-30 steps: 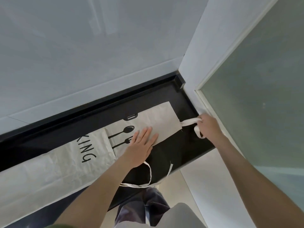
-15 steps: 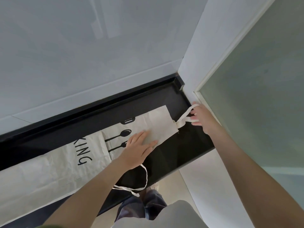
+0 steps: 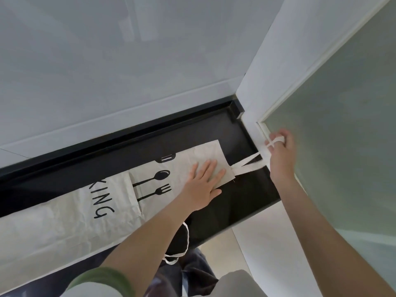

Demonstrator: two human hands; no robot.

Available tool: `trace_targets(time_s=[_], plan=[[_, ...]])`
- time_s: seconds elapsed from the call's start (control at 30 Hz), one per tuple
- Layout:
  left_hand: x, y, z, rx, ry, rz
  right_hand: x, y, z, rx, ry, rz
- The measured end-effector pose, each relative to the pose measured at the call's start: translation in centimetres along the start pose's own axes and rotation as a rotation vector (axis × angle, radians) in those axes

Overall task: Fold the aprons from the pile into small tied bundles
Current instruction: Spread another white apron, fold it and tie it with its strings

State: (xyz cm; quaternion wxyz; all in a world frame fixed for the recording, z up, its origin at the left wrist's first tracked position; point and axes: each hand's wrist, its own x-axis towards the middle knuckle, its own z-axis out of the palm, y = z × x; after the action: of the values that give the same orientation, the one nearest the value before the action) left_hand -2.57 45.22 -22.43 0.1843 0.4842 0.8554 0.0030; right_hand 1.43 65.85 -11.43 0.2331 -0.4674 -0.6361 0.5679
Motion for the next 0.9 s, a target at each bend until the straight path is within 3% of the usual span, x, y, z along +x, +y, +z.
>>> trace_targets(time_s=[0.07, 0.23, 0.3, 0.37, 0.4, 0.47, 0.53, 0.6, 0.7, 0.9], plan=[[-0.2, -0.1, 0.4, -0.022, 0.029, 0.014, 0.1, -0.1, -0.1, -0.216, -0.054, -0.100], [0.4, 0.8, -1.1, -0.153, 0.058, 0.021, -1.6, 2.8, 1.2, -0.727, -0.646, -0.050], [0.9, 0.2, -1.5, -0.312, 0.007, 0.014, -1.9, 4.1, 2.0, -0.927, -0.653, -0.103], [0.9, -0.2, -2.4, -0.593, 0.024, 0.011, -1.9, 4.6, 2.6, -0.985, -0.593, -0.063], [0.7, -0.2, -2.9, -0.861, 0.104, -0.061, -1.8, 4.6, 2.9, -1.011, -0.575, -0.013], [-0.2, -0.3, -4.4, -1.451, 0.371, -0.332, -1.9, 4.2, 3.5, -1.138, -0.592, 0.034], [-1.0, -0.8, -5.5, -1.684, 0.498, -0.542, -2.2, 3.7, 4.1, -1.222, -0.597, -0.018], [-1.3, -1.7, -5.1, -1.666, 0.330, -0.607, -2.3, 3.5, 4.2, -1.128, -0.569, -0.008], [-1.7, -3.1, -4.3, -1.616, -0.013, -0.541, -2.4, 3.1, 4.1, -0.800, -0.571, 0.160], [-2.0, -3.6, -5.4, -1.407, -0.205, -0.362, -3.8, 2.4, 5.0, -0.482, -0.633, 0.155]])
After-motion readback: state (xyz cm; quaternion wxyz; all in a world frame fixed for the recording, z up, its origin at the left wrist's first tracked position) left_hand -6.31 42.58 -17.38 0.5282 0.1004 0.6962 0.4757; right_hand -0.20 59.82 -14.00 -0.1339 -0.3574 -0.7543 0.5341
